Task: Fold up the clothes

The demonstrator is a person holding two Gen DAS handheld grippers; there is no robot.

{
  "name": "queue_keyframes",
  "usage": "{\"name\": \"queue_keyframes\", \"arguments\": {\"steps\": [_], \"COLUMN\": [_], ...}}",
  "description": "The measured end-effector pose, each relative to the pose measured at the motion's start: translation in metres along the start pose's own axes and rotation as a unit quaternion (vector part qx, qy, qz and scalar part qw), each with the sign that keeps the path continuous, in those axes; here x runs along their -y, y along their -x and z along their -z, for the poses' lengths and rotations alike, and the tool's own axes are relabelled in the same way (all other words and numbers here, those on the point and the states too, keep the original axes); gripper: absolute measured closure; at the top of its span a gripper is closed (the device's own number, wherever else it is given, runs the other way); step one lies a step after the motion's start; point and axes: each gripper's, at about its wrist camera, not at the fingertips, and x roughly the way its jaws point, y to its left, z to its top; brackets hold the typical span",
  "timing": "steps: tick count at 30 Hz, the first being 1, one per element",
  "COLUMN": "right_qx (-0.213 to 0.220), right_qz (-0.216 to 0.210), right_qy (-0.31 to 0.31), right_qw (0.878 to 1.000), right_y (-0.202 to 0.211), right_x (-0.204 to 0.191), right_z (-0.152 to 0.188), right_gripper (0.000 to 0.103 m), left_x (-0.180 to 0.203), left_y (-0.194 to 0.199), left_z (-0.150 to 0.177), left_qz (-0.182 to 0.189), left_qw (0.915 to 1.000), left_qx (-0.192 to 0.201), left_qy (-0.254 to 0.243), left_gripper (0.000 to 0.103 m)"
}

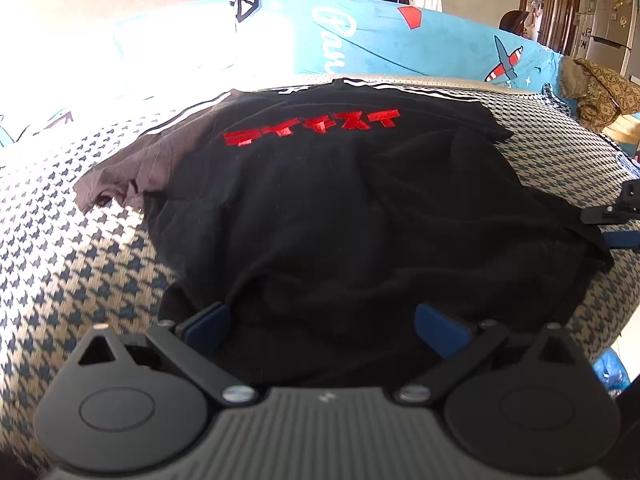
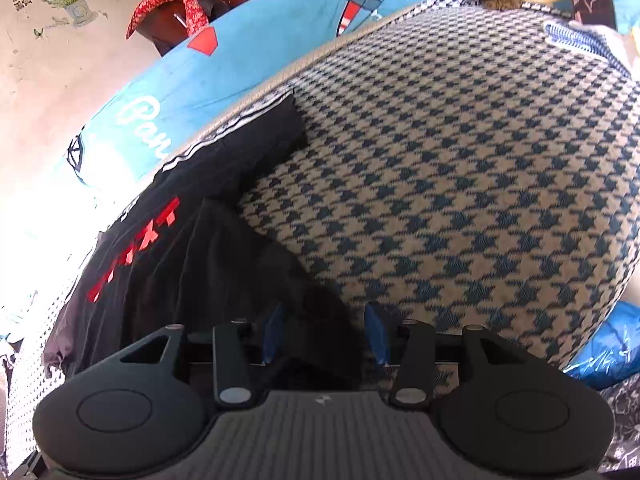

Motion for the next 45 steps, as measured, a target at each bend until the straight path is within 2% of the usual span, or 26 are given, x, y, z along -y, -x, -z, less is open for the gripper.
{"name": "queue_keyframes", "arguments": {"steps": [4, 7, 11, 19, 22, 27, 32, 35, 39, 41, 45], "right_qx": [0.002, 0.007, 0.037, 0.091, 0.106, 0.11, 0.134, 0.151, 0.17, 0.168, 0.148], "right_qz": [0.008, 0.015, 0.011, 0.058, 0.083, 0.102, 0.086, 0.099, 0.101, 0.093, 0.048], "right_qy": [0.009, 0.024, 0.034, 0.007, 0.017, 0.009, 0.004, 0.016, 0.015, 0.023, 0.058], "right_qw": [1.0, 1.0, 0.999, 0.994, 0.991, 0.989, 0.987, 0.983, 0.98, 0.981, 0.986], "right_y": [-0.005, -0.006, 0.006, 0.047, 0.056, 0.06, 0.067, 0.069, 0.075, 0.076, 0.073], "right_x": [-0.003, -0.008, -0.009, 0.006, 0.007, 0.011, 0.014, 0.009, 0.008, 0.006, -0.001], "right_z": [0.004, 0.008, 0.018, 0.047, 0.055, 0.059, 0.059, 0.062, 0.065, 0.065, 0.072], "right_gripper": [0.059, 0.09, 0.094, 0.096, 0.097, 0.097, 0.095, 0.09, 0.09, 0.087, 0.085], "left_x": [-0.001, -0.001, -0.002, -0.009, -0.017, -0.025, -0.029, -0.03, -0.033, -0.034, -0.035], "left_y": [0.006, 0.011, 0.017, 0.027, 0.03, 0.035, 0.04, 0.041, 0.042, 0.043, 0.045], "left_z": [0.006, 0.011, 0.015, 0.024, 0.026, 0.027, 0.028, 0.029, 0.029, 0.03, 0.03], "left_qz": [-0.002, -0.003, -0.003, -0.009, -0.007, -0.01, -0.019, -0.023, -0.028, -0.028, -0.032], "left_qw": [1.0, 1.0, 1.0, 0.9998, 0.9993, 0.9986, 0.9985, 0.9984, 0.9981, 0.9981, 0.998], "left_qx": [0.0, 0.002, 0.005, 0.001, -0.003, -0.003, -0.001, -0.001, -0.002, -0.001, 0.0], "left_qy": [0.004, 0.003, 0.005, 0.02, 0.036, 0.051, 0.052, 0.052, 0.055, 0.056, 0.055], "left_gripper": [0.0, 0.0, 0.0, 0.0, 0.0, 0.0, 0.0, 0.0, 0.0, 0.0, 0.0]}}
